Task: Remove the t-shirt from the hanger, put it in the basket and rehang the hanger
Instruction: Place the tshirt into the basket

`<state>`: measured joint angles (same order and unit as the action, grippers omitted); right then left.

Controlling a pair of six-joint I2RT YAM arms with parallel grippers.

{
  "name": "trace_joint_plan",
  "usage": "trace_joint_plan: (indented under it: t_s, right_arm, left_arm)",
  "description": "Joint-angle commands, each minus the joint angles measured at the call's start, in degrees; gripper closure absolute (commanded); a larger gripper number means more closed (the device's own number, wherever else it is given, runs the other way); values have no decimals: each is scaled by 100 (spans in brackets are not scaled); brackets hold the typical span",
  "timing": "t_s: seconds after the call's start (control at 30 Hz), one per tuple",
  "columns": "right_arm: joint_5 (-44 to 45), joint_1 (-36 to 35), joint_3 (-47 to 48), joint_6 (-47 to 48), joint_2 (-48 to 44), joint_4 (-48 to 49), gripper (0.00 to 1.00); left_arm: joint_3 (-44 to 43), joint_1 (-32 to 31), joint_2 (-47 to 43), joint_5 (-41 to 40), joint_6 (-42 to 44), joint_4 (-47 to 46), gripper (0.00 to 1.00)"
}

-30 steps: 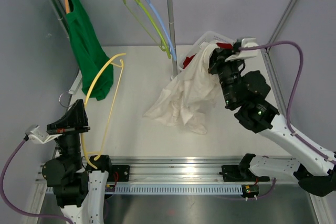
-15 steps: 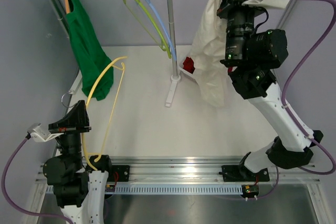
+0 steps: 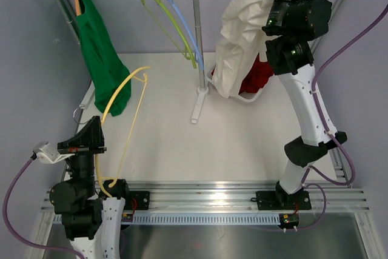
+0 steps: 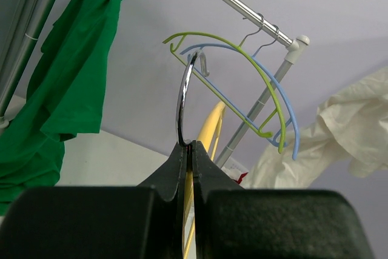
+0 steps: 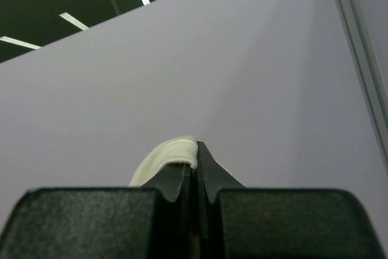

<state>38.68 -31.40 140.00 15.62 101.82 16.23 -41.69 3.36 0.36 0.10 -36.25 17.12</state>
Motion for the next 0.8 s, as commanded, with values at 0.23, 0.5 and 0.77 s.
trace_joint_plan:
  t_s: [0.23,0.5,0.77]
  right_arm:
    - [-625,1610,-1842,-3161,-65,-106,100]
    - [-536,1733,-4673,-4197,-216,917,100]
    - [-20,1725,-6510,-5200,294,1708,100]
  left_arm:
    - [-296,-54,-924,280,39,-297,100]
    - [-278,-63,-924,359,57,-350,100]
    - [-296,-63,-932,333,100,-315,100]
